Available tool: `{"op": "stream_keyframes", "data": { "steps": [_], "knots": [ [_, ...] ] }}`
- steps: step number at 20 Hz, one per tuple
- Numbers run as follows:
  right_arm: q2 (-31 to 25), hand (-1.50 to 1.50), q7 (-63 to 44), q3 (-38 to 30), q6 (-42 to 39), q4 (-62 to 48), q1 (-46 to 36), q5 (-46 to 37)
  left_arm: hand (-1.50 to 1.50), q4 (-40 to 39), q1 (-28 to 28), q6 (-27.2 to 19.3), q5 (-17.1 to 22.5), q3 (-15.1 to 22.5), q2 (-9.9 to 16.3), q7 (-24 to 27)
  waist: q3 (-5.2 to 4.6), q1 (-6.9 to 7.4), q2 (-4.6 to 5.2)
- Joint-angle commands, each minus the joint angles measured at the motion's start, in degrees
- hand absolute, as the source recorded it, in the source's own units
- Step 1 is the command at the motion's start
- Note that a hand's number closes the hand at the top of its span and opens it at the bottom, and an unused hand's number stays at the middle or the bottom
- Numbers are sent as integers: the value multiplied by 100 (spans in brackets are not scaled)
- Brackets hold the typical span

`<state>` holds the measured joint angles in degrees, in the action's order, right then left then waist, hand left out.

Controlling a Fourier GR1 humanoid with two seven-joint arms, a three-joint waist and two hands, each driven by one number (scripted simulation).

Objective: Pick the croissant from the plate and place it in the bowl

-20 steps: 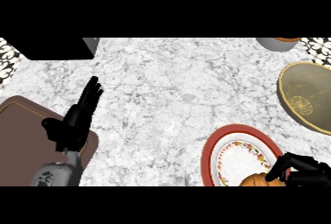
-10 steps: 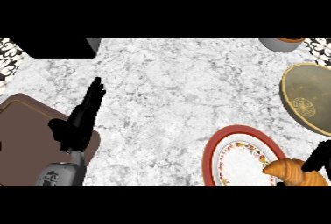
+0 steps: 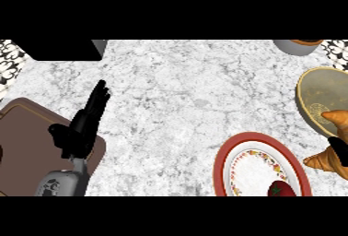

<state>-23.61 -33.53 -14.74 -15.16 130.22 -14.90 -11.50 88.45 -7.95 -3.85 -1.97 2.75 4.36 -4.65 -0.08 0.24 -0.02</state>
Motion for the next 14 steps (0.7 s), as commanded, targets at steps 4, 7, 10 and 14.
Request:
{"op": "stream_keyframes", "data": {
  "steps": [4,7,10,14],
  "knots": [
    [-806,150,493,-518,-281,-1282,-387,-408,0,-30,242,4,-76,92,-95,246,8,0,12],
    [-808,150,982,-71,-46,-1879,-413,-1218,0,-336,18,128,13,-90,19,390,7,25,29],
    [-976,150,1790,-83,205,-2700,-378,-1676,0,-194,-260,33,-16,-91,-25,28,10,22,29],
    [-1112,150,2219,-105,628,-3943,-851,-2115,0,-176,-57,-9,-85,-6,-121,162,9,45,25]
  ]
}}
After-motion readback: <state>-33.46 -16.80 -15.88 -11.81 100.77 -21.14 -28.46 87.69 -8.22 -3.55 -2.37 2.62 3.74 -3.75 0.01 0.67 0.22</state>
